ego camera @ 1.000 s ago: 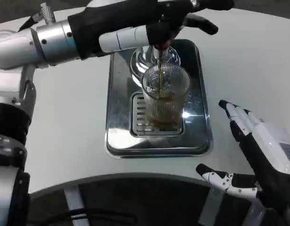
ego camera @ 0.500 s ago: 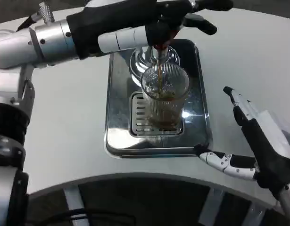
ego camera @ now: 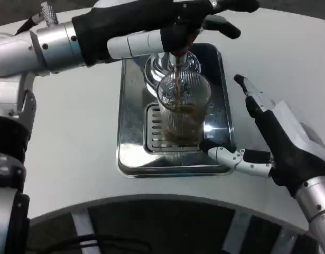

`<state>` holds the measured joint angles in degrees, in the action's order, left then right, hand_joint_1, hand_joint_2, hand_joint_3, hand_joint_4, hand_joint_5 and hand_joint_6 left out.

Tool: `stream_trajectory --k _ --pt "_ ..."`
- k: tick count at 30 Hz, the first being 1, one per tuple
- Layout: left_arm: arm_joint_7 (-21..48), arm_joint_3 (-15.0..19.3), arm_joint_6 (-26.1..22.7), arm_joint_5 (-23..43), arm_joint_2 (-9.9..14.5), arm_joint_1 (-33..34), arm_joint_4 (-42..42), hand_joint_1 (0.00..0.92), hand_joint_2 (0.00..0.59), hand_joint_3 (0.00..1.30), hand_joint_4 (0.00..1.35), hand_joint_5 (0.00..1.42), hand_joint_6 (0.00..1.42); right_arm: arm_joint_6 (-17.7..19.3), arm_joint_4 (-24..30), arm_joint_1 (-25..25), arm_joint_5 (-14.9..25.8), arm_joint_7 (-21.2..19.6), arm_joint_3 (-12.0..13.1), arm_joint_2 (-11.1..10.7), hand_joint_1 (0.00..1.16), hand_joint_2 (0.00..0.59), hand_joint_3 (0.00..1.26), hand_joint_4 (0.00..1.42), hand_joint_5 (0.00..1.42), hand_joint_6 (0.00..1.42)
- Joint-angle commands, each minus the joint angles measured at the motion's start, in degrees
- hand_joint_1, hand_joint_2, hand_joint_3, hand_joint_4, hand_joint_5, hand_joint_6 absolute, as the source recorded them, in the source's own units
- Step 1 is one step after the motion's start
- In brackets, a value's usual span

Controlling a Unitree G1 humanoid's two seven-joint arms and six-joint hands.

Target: Grasp the cup under the faucet to collect the drink, then remove the cup.

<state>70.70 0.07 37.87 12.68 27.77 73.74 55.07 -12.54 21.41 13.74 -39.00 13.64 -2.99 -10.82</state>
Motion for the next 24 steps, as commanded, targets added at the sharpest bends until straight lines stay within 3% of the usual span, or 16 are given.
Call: stream_trajectory --k 1,24 --pt "1.4 -1.2 -0.7 -2.4 1.1 -3.1 0.5 0.0 0.08 0.1 0.01 0.14 0.03 -0.7 -2.7 2.6 1.5 -1.1 -1.2 -0.3 0.49 0.202 0.0 0.0 0.0 0.0" --pt "0.9 -1.0 -0.6 -2.4 1.6 -3.0 1.4 0.0 0.08 0.11 0.01 0.13 0.02 -0.8 -11.9 9.4 5.5 -4.8 -4.1 -1.0 0.44 0.183 0.0 0.0 0.0 0.0"
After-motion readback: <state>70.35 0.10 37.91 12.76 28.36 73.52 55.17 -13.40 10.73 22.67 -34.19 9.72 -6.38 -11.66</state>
